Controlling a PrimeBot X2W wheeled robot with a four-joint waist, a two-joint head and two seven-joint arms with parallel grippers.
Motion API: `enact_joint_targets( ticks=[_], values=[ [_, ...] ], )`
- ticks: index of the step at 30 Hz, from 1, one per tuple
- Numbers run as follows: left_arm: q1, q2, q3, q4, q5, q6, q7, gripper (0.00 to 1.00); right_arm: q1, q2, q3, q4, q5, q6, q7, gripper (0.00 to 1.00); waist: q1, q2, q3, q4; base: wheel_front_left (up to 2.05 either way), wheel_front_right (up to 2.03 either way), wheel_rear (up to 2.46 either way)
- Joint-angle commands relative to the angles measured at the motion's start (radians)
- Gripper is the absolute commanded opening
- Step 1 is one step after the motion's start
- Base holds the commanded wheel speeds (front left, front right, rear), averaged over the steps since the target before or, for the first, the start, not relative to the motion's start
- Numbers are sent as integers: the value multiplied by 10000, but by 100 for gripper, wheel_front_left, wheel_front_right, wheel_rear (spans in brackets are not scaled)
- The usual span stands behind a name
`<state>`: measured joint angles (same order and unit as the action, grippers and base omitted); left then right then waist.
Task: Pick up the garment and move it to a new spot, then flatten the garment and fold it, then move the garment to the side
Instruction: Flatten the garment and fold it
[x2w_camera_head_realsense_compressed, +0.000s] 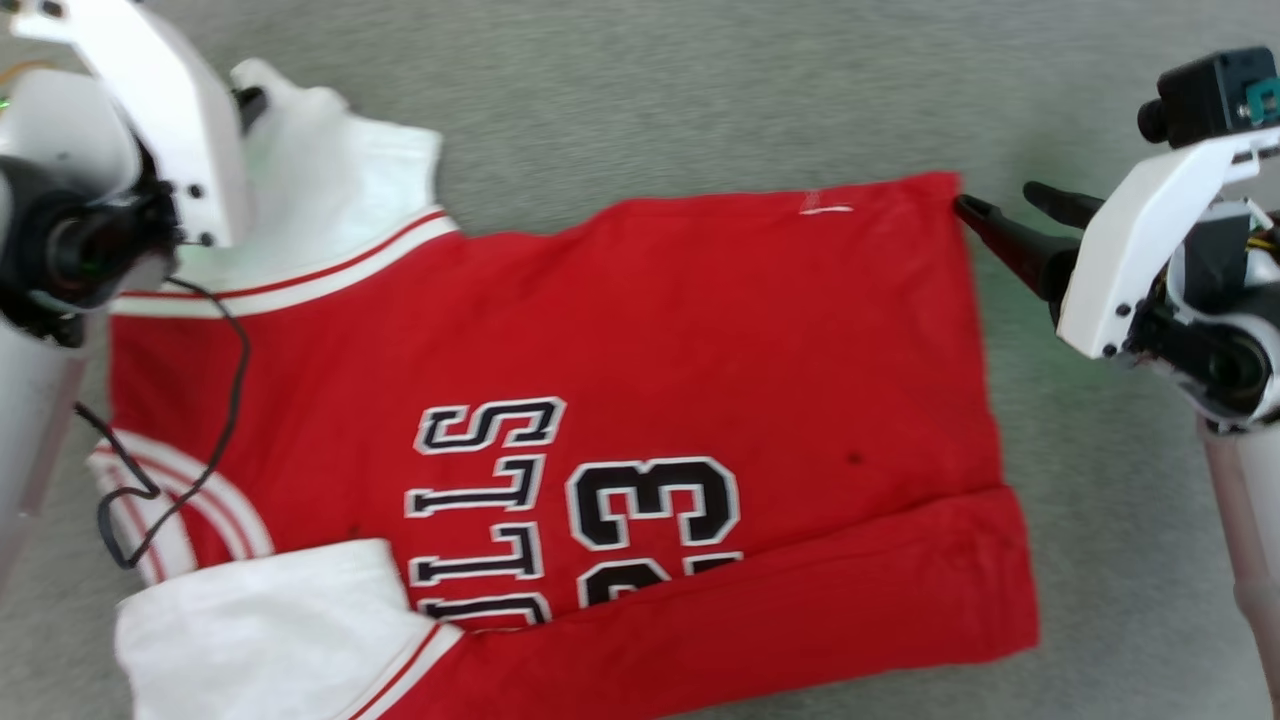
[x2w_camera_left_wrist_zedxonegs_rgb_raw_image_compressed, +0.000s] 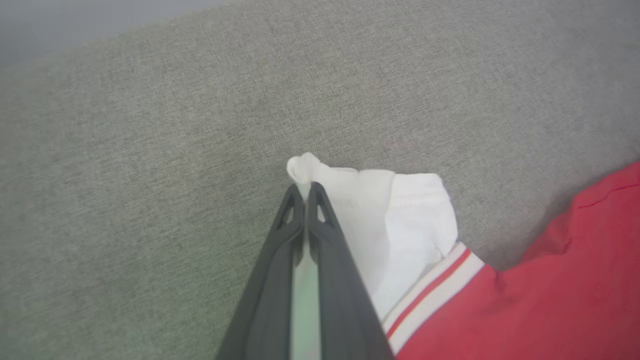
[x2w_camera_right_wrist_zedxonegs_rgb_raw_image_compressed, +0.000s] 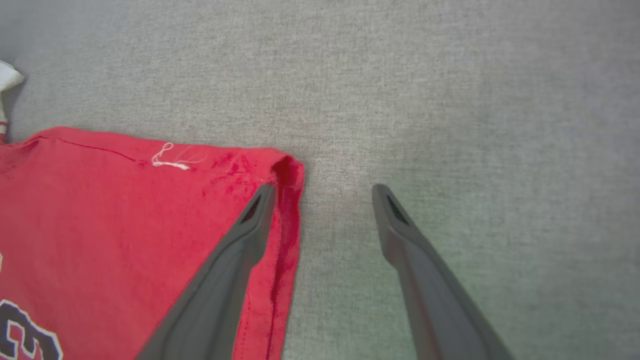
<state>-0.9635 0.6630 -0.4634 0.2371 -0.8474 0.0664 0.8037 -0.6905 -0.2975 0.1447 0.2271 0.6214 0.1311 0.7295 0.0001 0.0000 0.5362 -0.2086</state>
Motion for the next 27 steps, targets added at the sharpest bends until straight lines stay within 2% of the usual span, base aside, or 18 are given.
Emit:
enact_joint_targets(
  ticks=[1,8,9,10,11,16,22,26,27],
  values=[
    [-96,-133,-103,-117,73,-113,-129,0,-285,-41,-47,322,-181,-8,349,100,-1,0,71,697,0,0,0],
    [-167,-540,-339,-343,197,-313,-565,0,-641,350,51,1662,-594,-5,1627,100,-1,0,104,1332,0,0,0],
    [-141,-576,-351,-342,207,-321,-613,0,-600,406,82,1889,-642,-6,1825,47,-1,0,99,1367,0,0,0],
    [-104,-587,-353,-314,202,-324,-644,0,-539,458,87,2094,-680,-6,2017,13,-1,0,92,1396,0,0,0],
    [-69,-587,-360,-272,197,-331,-681,0,-499,489,97,2268,-687,-6,2215,0,-1,0,83,1419,0,0,0],
    [54,-645,-359,-32,140,-404,-896,0,-621,413,37,2322,-903,-6,2435,0,-1,0,-57,1424,0,0,0],
    [357,-646,-125,243,-14,-492,-1517,0,-883,-27,-296,1413,-1147,-6,1450,0,-1,0,-601,1449,0,0,0],
    [1104,-461,84,96,-176,-478,-2006,0,-370,-138,-517,1118,-1250,-8,1129,0,-1,0,-1286,1480,0,0,0],
    [2061,-352,336,-178,-416,-334,-2484,0,226,-135,-671,952,-1276,-8,1009,0,-1,0,-1865,1559,0,0,0]
  ],
)
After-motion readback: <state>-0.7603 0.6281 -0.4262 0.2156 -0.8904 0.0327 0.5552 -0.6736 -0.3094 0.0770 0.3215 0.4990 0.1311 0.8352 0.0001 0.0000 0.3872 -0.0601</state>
